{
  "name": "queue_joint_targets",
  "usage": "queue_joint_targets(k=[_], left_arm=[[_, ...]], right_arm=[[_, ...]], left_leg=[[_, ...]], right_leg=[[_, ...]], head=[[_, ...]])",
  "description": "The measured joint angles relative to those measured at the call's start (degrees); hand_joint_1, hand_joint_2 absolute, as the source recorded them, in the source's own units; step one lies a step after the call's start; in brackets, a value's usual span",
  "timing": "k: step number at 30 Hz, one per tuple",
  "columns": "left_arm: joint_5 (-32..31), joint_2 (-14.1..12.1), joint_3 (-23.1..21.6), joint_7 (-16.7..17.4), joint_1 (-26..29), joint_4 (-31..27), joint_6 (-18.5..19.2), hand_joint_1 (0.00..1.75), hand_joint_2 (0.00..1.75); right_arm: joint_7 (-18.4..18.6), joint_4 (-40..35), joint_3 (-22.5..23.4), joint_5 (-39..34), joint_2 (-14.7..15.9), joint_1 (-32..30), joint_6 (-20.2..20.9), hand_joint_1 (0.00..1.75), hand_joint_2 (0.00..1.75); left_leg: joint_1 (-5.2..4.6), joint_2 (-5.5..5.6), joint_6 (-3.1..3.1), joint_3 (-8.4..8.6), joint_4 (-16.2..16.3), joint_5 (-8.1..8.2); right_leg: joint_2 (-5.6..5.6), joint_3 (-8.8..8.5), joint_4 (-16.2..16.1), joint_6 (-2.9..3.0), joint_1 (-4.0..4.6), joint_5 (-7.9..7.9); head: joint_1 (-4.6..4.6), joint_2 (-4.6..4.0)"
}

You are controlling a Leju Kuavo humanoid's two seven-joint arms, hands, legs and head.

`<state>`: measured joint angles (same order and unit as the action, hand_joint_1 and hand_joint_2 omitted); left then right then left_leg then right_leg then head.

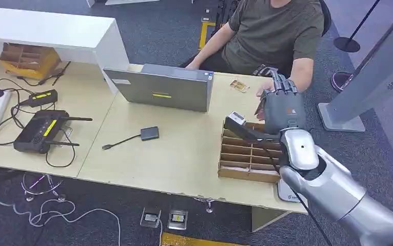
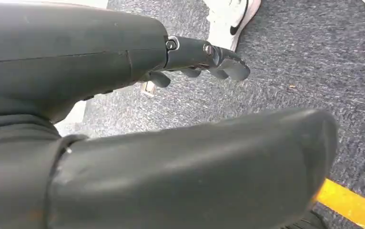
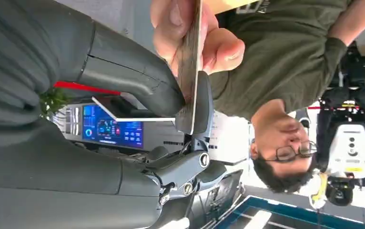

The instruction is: Pass the card to the sensor for recognition and then transmit it.

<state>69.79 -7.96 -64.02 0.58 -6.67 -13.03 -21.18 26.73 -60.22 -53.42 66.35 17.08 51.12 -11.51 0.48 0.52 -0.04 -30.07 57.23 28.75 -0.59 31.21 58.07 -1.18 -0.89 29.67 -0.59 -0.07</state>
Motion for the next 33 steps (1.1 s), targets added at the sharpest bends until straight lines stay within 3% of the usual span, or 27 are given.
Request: queue_joint_targets(k=[1, 2, 10, 18, 21, 27, 30, 33], left_arm=[[0.0, 0.02, -0.02, 0.23, 0.0, 0.0, -0.09, 0.0, 0.0], [0.0, 0.07, -0.02, 0.4, 0.0, 0.0, -0.22, 0.0, 0.0], [0.02, 0.37, -0.02, 1.19, 0.01, 0.0, -0.46, 0.0, 0.0], [-0.13, 0.72, -0.02, 1.06, 0.04, 0.0, 0.05, 0.0, 0.0], [-0.09, 0.94, -0.02, 0.71, 0.14, 0.0, 0.26, 0.0, 0.0], [0.94, 1.44, -0.02, 0.32, 0.43, 0.0, 0.42, 0.0, 0.0], [1.55, 1.71, 0.0, -0.34, 0.63, 0.02, 0.59, 0.0, 0.0], [2.9, 2.01, 0.0, -1.8, 0.81, 0.02, 0.5, 0.0, 0.0]], right_arm=[[0.0, 0.61, 0.0, 0.07, -0.16, -0.01, -0.12, 0.0, 1.75], [0.0, 1.07, 0.0, 0.29, -0.21, -0.01, -0.18, 0.0, 0.0], [0.54, 4.9, 0.02, 3.07, -0.53, -0.46, -1.26, 0.0, 0.0], [-1.16, 5.84, 1.34, 6.34, 1.09, -2.35, -16.14, 0.0, 0.0], [-1.99, 5.81, 3.19, 6.28, 3.33, -3.2, -18.69, 0.0, 0.0], [-2.84, 5.79, 9.07, 2.38, 10.4, -5.74, -18.54, 0.0, 0.0], [-1.57, 5.84, 13.8, -4.14, 14.42, -8.47, -20.05, 0.0, 0.0], [0.87, 7.41, 21.54, -15.19, 19.92, -14.42, -22.71, 0.0, 0.0]], left_leg=[[0.0, 0.0, 0.0, 0.0, 0.0, 0.0], [0.0, 0.0, 0.0, 0.0, 0.0, 0.0], [0.0, 0.0, 0.0, 0.01, 0.01, 0.0], [-0.01, -0.03, 0.0, 0.03, 0.03, 0.0], [-0.01, -0.03, 0.01, 0.02, 0.03, 0.01], [-0.05, -0.01, 0.02, 0.03, 0.12, 0.02], [-0.04, 0.01, 0.03, 0.07, 0.18, 0.1], [-0.03, 0.49, 0.07, -0.11, 0.2, 0.13]], right_leg=[[0.0, 0.0, 0.0, 0.0, 0.0, 0.0], [0.0, 0.01, 0.0, 0.0, 0.0, 0.0], [0.01, 0.03, 0.0, 0.0, 0.0, 0.0], [0.03, 0.11, -0.02, 0.0, 0.0, 0.0], [0.04, 0.08, -0.03, 0.0, -0.01, 0.0], [0.02, 0.1, -0.08, -0.01, -0.03, -0.01], [0.0, 0.11, -0.11, -0.01, -0.02, 0.0], [-0.51, -0.04, -0.12, 0.01, -0.02, 0.07]], head=[[0.0, 0.02], [0.0, 0.0], [0.0, 0.02], [0.0, 0.0], [-0.02, 0.0], [-0.02, 0.0], [-0.06, 0.0], [0.05, 0.0]])
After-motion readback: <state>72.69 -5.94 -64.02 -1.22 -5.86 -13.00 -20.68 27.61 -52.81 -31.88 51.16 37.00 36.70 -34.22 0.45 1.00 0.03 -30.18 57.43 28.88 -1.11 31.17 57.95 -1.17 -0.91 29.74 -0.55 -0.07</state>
